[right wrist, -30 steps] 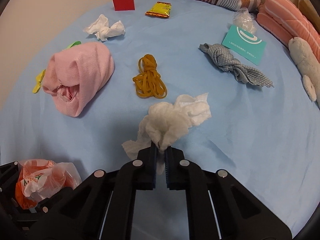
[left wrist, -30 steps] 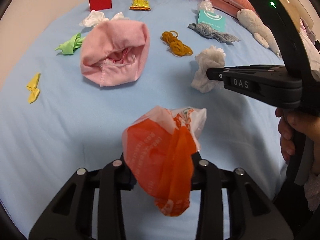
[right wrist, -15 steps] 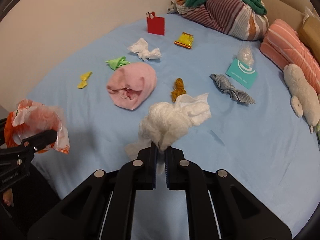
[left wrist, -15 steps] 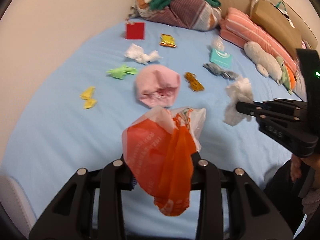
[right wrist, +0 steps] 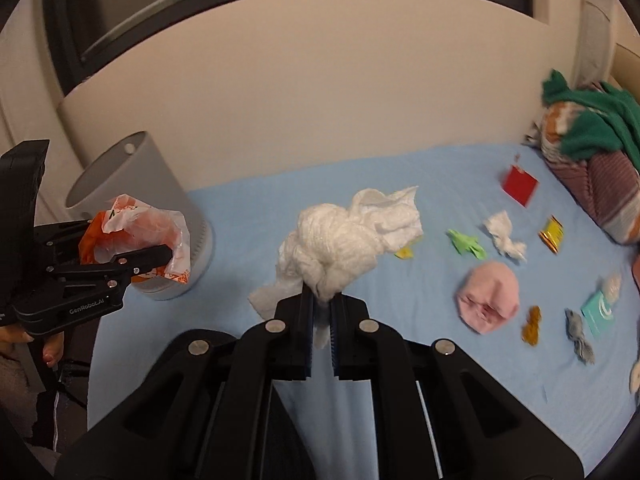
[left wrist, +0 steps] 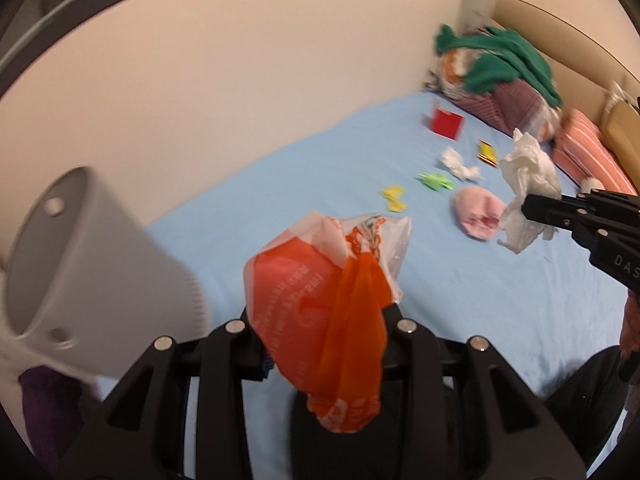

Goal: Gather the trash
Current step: 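Carry the bag and tissue to the grey bin with both tools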

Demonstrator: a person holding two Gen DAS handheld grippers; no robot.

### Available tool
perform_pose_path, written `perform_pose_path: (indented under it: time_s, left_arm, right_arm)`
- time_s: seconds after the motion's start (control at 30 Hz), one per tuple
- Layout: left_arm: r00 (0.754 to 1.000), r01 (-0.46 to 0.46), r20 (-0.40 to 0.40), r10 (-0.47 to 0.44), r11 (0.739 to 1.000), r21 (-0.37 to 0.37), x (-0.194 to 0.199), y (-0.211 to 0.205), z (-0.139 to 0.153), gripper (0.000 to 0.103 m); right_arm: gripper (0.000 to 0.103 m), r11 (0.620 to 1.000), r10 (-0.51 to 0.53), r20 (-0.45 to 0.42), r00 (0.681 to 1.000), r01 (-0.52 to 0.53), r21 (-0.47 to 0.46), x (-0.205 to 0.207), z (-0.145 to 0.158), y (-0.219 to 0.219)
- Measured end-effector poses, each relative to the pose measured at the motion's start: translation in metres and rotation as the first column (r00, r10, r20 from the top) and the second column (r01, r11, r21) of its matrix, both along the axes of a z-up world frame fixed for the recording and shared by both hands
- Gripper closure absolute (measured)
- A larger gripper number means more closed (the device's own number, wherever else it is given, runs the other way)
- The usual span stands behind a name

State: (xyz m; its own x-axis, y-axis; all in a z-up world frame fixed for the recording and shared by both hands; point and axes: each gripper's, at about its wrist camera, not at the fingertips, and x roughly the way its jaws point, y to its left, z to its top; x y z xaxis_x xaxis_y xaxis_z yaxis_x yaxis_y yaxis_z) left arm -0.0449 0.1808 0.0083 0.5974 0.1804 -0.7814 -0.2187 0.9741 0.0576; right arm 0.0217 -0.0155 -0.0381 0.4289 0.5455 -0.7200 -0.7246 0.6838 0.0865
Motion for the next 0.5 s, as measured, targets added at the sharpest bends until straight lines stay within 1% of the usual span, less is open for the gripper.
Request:
perform_pose_path:
  time_s: [0.1,0.2,0.37,0.5]
  left_arm:
    - [0.996,-0.09,0.03,0.089,0.995,0.04,-0.033,0.034,0.026,0.068]
    - [0.984,-0.169,0.061,0.165,0.983,0.074,-0.059,0.063,0.051,0.068]
    - [0.96,-0.273,0.104,0.261,0.954,0.128,-0.096,0.103,0.084,0.068]
    - [0.94,-0.332,0.12,0.318,0.936,0.12,-0.122,0.132,0.099,0.068]
  right_arm:
    - [0.097,0.992,0.125,0.024,0.992,-0.126,0.012,-0.015,0.018,0.043]
    - [0.097,0.97,0.24,0.058,0.969,-0.241,0.016,-0.034,0.037,0.085]
    - [0.097,0.916,0.397,0.107,0.911,-0.402,0.022,-0.062,0.065,0.147]
    - [0.097,0.869,0.489,0.133,0.862,-0.494,0.011,-0.082,0.079,0.189]
